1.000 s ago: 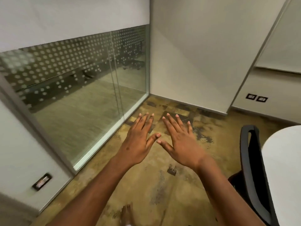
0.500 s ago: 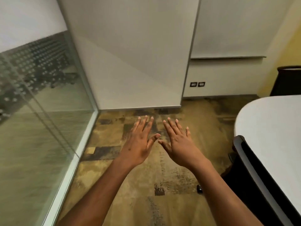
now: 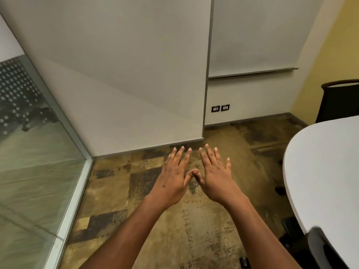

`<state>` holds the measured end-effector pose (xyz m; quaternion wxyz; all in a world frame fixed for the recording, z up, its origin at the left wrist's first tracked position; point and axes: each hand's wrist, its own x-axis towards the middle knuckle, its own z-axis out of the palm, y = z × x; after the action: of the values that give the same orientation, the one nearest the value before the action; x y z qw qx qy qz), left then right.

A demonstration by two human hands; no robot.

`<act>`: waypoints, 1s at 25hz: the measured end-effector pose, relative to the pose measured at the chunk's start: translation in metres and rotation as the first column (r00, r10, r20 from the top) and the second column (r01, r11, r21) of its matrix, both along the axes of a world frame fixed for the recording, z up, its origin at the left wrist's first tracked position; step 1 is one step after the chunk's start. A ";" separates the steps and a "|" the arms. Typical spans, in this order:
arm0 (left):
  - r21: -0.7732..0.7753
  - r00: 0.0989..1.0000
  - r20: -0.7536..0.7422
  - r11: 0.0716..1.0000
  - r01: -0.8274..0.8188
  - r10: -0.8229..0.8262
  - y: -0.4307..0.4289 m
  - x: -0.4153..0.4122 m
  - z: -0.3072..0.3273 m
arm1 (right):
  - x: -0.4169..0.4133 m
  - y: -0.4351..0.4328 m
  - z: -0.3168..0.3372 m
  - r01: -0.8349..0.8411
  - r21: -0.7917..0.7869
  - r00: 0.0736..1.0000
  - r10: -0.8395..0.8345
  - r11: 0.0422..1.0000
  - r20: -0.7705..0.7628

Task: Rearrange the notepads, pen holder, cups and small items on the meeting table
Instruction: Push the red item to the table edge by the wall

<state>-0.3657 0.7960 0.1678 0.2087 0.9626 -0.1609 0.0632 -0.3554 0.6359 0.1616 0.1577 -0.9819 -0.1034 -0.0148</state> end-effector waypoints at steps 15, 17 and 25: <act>-0.059 0.964 0.000 0.962 0.266 -0.267 -0.136 0.378 -0.014 | 0.326 -0.128 -0.011 0.310 -0.023 0.950 -0.309 0.951 0.046; -0.045 0.942 -0.005 0.941 0.335 -0.336 -0.154 0.434 -0.012 | 0.371 -0.142 -0.007 0.375 -0.032 0.927 -0.374 0.927 0.029; -0.058 0.844 0.040 0.842 0.537 -0.535 -0.241 0.627 0.007 | 0.519 -0.219 0.012 0.592 0.025 0.804 -0.592 0.806 0.058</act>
<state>0.2612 0.5549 0.1750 0.2484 0.8710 -0.4235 0.0184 0.1635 0.4165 0.1735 0.1447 -0.9638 0.2029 -0.0943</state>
